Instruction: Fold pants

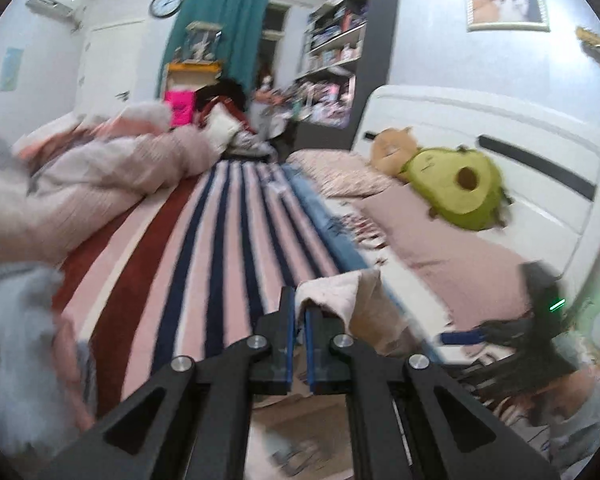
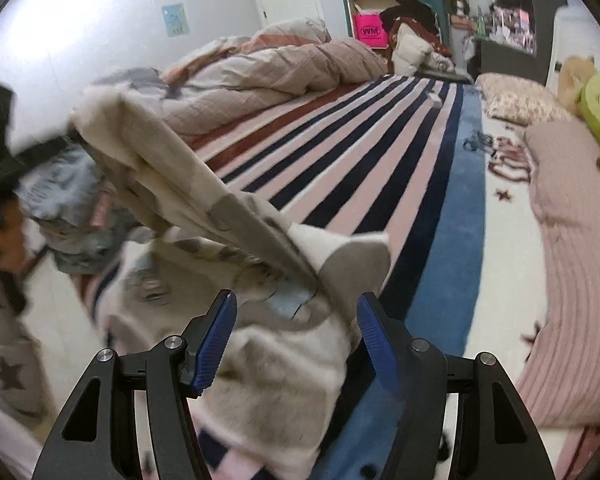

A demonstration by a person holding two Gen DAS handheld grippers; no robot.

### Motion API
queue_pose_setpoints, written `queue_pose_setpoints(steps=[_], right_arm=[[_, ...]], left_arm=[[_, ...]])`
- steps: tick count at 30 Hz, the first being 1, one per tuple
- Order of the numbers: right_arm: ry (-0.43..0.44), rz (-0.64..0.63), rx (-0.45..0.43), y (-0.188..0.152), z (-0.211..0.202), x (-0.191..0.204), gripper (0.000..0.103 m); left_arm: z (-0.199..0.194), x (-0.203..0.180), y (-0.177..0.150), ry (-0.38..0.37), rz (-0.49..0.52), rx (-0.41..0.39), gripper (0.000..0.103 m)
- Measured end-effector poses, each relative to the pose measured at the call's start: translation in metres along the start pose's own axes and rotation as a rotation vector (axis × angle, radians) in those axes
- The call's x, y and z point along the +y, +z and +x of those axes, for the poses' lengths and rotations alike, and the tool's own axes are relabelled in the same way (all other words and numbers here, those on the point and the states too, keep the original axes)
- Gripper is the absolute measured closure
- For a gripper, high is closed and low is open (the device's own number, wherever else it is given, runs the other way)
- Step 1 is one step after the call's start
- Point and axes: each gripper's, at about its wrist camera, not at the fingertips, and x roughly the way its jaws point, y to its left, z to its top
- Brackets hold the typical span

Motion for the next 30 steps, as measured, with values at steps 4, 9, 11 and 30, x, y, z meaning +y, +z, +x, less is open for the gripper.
queue_pose_setpoints(steps=[4, 9, 11, 30], right_arm=[[-0.085, 0.009, -0.002, 0.006, 0.023, -0.002, 0.044], [-0.195, 0.095, -0.104, 0.007, 0.018, -0.020, 0.050], [-0.207, 0.132, -0.137, 0.005, 0.007, -0.031, 0.073], [-0.120, 0.088, 0.041, -0.072, -0.028, -0.041, 0.076]], left_arm=[[-0.009, -0.024, 0.019, -0.064, 0.053, -0.052, 0.101], [-0.015, -0.038, 0.035, -0.126, 0.060, -0.077, 0.101], [-0.021, -0.041, 0.039, -0.141, 0.067, -0.101, 0.101], [0.043, -0.050, -0.056, -0.244, 0.001, 0.289, 0.059]])
